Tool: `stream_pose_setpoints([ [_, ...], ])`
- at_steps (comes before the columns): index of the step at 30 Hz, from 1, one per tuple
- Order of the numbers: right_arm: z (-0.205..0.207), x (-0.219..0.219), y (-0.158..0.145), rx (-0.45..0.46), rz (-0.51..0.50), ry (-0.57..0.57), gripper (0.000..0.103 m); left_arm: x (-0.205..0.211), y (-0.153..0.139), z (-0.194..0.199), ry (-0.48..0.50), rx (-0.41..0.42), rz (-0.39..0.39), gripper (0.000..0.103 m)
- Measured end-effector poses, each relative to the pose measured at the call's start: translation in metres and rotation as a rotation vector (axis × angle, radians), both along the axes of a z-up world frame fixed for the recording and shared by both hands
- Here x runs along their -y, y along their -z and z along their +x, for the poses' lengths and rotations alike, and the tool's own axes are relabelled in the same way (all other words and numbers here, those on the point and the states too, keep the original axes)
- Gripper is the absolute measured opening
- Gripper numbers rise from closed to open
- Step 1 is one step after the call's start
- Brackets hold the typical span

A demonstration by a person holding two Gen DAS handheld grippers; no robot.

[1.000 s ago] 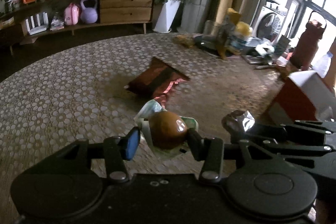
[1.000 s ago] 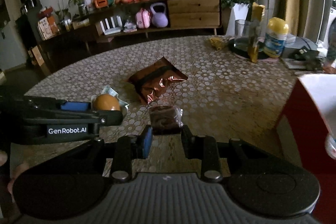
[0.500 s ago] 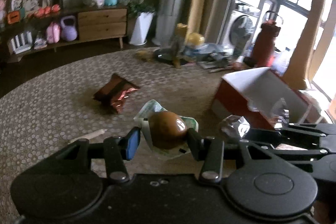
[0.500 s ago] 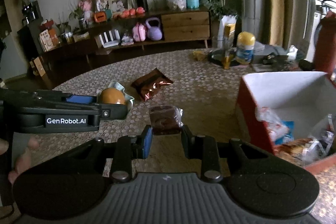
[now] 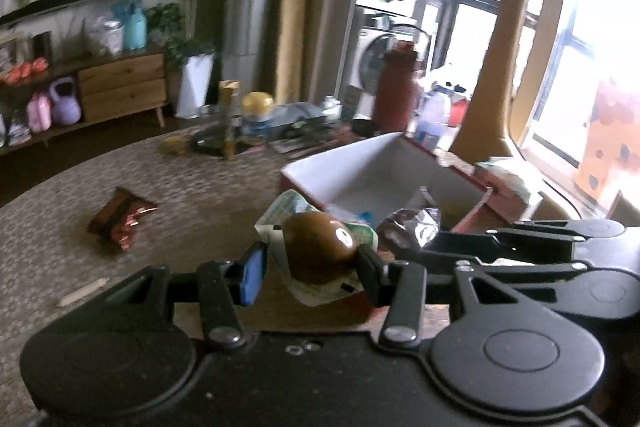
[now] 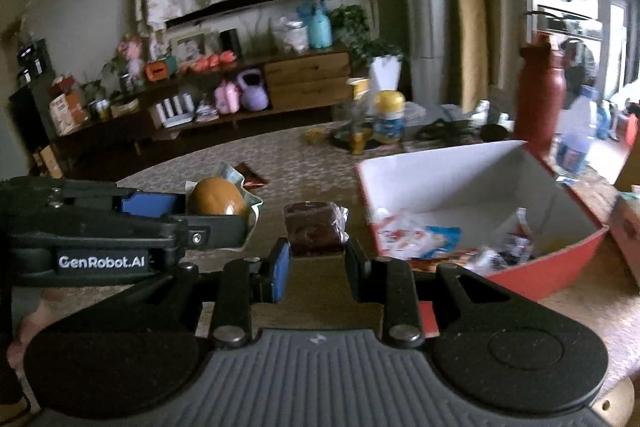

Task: Organize snacks
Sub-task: 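Carry the wrapped egg and brown cake with both grippers over the red box, then open both grippers to drop the egg and cake into the box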

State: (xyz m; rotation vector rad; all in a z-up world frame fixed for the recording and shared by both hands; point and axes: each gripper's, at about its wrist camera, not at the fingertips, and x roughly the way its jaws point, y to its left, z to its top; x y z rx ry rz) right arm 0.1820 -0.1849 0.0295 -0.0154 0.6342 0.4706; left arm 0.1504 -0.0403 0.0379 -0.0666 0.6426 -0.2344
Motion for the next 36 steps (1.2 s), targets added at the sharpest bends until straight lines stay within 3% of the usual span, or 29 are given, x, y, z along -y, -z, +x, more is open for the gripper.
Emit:
stream_pose_setpoints([
  [10, 0.017, 0.069, -0.002, 0.016, -0.013, 0.126, 0.029, 0.064, 0.003, 0.025, 0.087, -0.002, 0.017, 0.047],
  [21, 0.063, 0.134, 0.015, -0.009, -0.047, 0.278, 0.029, 0.113, 0.018, 0.073, 0.129, -0.030, 0.056, 0.047],
  [36, 0.144, 0.154, 0.062, -0.112, -0.103, 0.363, 0.029, 0.140, 0.067, 0.155, 0.100, -0.130, 0.107, 0.047],
])
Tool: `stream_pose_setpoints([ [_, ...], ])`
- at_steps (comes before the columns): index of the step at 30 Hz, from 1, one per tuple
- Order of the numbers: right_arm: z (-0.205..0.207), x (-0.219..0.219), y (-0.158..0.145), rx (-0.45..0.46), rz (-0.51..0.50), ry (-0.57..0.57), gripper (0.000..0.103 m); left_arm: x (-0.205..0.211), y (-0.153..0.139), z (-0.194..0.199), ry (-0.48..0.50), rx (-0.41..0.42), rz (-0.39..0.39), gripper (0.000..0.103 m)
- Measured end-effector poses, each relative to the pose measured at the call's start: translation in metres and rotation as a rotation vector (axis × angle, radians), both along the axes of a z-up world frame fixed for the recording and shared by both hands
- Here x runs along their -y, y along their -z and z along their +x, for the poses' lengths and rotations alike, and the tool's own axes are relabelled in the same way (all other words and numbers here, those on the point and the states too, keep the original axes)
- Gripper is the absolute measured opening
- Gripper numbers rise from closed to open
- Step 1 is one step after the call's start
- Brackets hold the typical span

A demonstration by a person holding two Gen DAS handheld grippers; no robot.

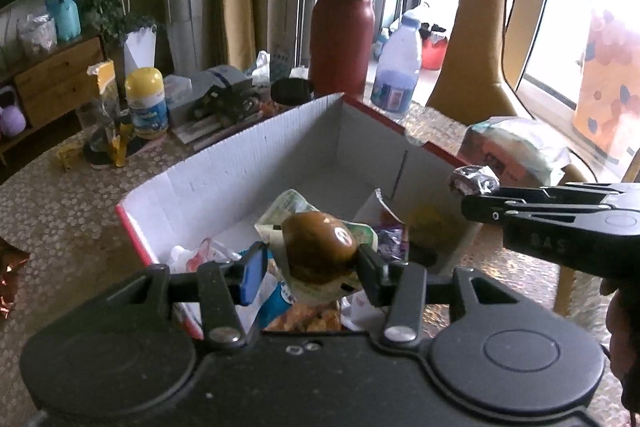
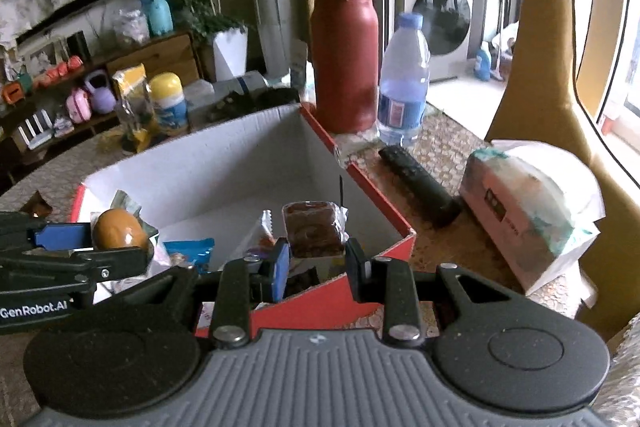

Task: Organize snacks
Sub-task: 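Open both grippers to drop the egg and cake into the box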

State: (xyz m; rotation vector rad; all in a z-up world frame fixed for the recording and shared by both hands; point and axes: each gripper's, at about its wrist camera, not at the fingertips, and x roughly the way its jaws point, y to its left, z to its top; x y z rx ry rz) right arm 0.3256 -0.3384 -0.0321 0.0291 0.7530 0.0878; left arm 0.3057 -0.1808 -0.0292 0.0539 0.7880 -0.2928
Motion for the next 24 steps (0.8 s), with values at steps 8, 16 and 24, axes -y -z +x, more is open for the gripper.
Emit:
stream_pose_setpoints([
  [8, 0.027, -0.009, 0.021, -0.043, -0.017, 0.014, 0.029, 0.006, 0.025, 0.025, -0.007, -0.057, 0.030, 0.047],
  [16, 0.034, -0.016, 0.028, -0.065, -0.034, 0.007, 0.029, 0.009, 0.041, 0.036, 0.004, -0.108, 0.053, 0.047],
  [24, 0.030, -0.016, 0.026, -0.058, -0.029, 0.007, 0.029, 0.008, 0.042, 0.033, 0.004, -0.110, 0.059, 0.049],
])
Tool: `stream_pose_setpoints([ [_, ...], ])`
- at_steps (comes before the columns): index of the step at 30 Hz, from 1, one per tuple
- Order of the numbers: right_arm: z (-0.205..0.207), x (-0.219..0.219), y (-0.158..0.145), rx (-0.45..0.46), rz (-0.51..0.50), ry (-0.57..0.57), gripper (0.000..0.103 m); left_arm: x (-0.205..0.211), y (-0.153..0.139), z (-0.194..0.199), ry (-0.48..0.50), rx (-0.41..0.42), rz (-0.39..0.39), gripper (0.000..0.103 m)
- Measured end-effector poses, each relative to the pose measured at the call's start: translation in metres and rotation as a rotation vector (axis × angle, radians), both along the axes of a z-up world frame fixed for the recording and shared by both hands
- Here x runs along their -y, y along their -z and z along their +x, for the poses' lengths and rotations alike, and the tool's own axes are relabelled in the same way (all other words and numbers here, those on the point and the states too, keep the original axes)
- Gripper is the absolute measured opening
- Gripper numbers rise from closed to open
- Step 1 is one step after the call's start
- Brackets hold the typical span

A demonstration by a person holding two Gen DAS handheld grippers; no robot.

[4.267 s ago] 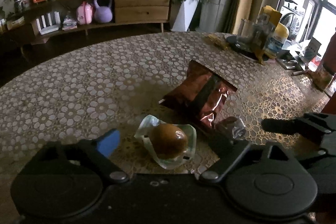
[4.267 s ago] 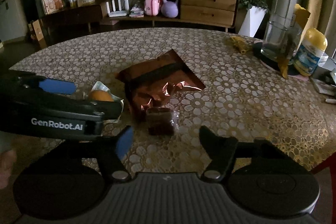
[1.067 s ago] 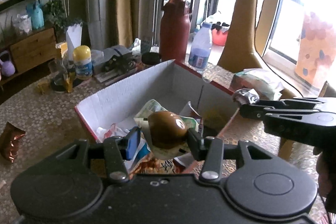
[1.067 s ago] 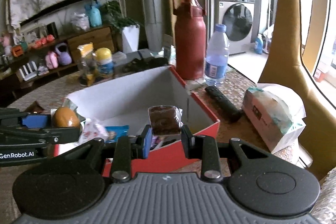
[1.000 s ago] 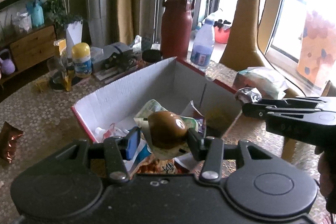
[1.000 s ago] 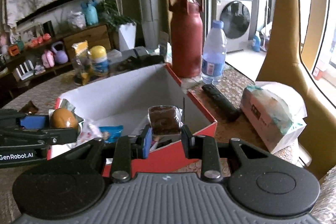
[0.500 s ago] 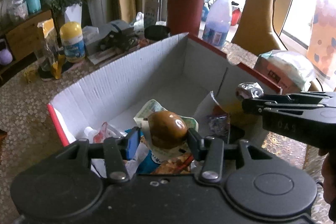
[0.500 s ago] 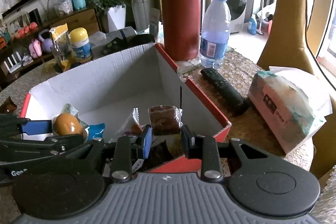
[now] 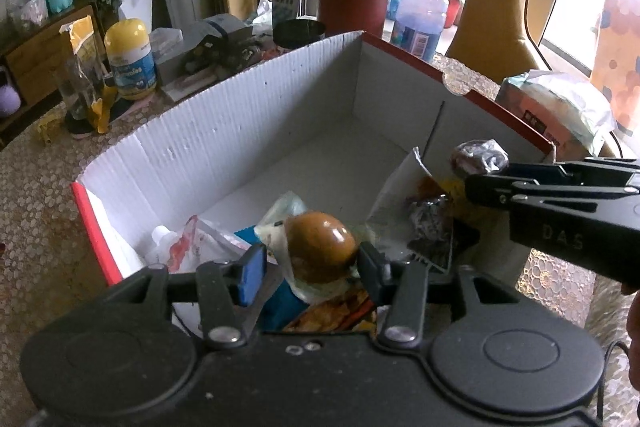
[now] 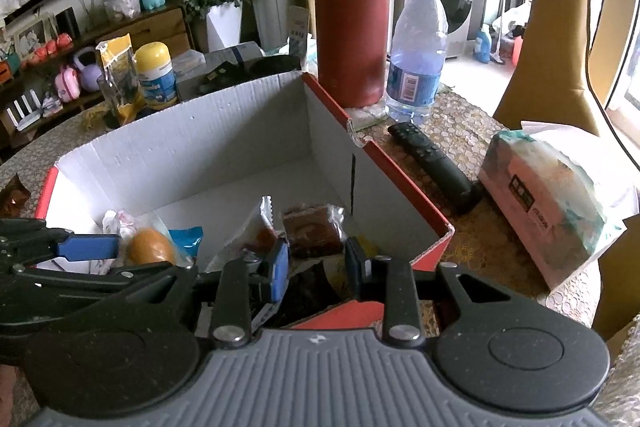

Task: Organize snacks
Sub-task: 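Open both grippers to drop the egg and cake into the box, then move both grippers back toward the copper chip bag on the table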

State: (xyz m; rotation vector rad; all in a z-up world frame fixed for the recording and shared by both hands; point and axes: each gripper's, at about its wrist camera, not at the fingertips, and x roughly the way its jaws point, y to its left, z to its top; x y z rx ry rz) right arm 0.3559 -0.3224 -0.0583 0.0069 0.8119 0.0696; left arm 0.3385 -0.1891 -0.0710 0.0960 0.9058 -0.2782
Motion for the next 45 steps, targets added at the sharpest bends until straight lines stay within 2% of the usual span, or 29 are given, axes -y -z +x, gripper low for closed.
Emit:
stream_pose_setpoints([
  [2, -0.003, 0.000, -0.002, 0.006, 0.003, -0.004, 0.029, -0.001, -0.003, -0.002, -0.003, 0.011, 0.000, 0.058],
  [4, -0.007, 0.001, -0.004, 0.010, 0.009, -0.009, 0.029, -0.003, -0.008, -0.006, -0.016, 0.029, -0.001, 0.072],
  [8, -0.019, 0.001, -0.011, 0.023, 0.018, -0.018, 0.032, -0.007, -0.016, -0.016, -0.015, 0.047, -0.020, 0.072],
  [9, -0.022, 0.001, -0.013, 0.027, 0.021, -0.020, 0.040, -0.008, -0.019, -0.018, -0.016, 0.051, -0.026, 0.073],
  [12, -0.035, -0.002, -0.022, 0.044, 0.043, -0.030, 0.053, -0.013, -0.028, -0.028, -0.022, 0.071, -0.042, 0.079],
  [31, -0.122, -0.033, -0.076, 0.139, 0.074, -0.106, 0.068, -0.064, -0.090, -0.116, -0.035, 0.210, -0.124, 0.086],
  [45, -0.169, -0.087, -0.084, 0.152, 0.119, -0.220, 0.077, -0.130, -0.101, -0.172, -0.114, 0.258, -0.174, 0.094],
])
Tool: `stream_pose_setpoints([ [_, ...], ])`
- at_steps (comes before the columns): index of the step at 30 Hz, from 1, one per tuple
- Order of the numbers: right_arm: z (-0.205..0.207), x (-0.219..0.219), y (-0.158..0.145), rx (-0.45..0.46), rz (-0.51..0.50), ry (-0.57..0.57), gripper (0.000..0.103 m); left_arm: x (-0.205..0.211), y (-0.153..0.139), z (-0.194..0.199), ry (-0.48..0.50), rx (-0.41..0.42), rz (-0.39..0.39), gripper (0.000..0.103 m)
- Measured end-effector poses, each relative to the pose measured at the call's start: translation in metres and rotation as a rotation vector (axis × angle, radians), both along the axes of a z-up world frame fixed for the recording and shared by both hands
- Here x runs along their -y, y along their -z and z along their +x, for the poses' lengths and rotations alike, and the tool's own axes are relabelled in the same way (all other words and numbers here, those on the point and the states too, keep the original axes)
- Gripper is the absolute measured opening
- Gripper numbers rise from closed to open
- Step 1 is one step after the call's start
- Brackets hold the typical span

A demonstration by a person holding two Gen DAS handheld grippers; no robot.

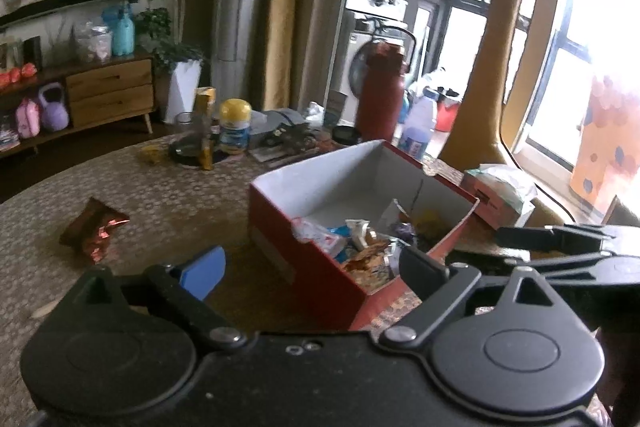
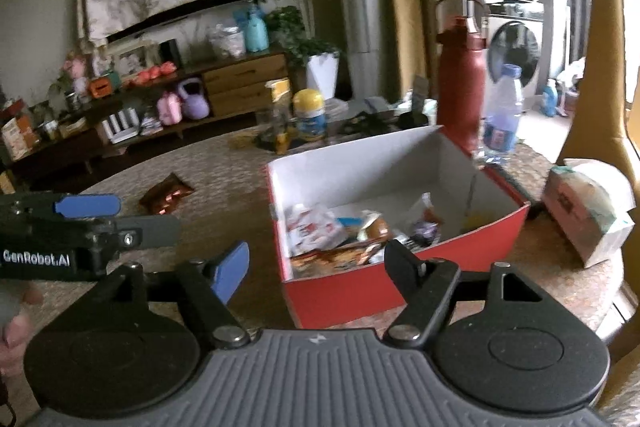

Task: Organize snacks
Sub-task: 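Move both grippers back toward the copper chip bag on the table, then lower the right gripper onto the copper chip bag while the left reaches the white stick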

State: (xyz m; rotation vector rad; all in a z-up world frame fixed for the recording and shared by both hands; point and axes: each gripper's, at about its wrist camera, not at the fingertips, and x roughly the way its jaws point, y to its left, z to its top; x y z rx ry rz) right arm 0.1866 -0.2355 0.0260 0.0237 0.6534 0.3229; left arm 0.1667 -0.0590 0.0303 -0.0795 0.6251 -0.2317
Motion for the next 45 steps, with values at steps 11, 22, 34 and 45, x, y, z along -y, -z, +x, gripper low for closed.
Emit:
stream_pose_setpoints([
  [11, -0.014, -0.046, 0.008, -0.024, 0.054, -0.082, 0.085, -0.053, 0.005, -0.033, -0.067, 0.031, 0.015, 0.102],
  [22, -0.003, -0.102, 0.015, -0.039, 0.097, -0.177, 0.094, -0.112, 0.019, -0.044, -0.156, 0.030, 0.030, 0.103],
  [34, 0.050, -0.189, 0.028, -0.086, 0.022, -0.221, 0.094, -0.195, 0.041, -0.025, -0.258, -0.015, 0.069, 0.103],
  [45, 0.125, -0.245, 0.047, -0.170, 0.055, -0.171, 0.094, -0.254, 0.059, 0.016, -0.214, -0.021, 0.095, 0.103],
])
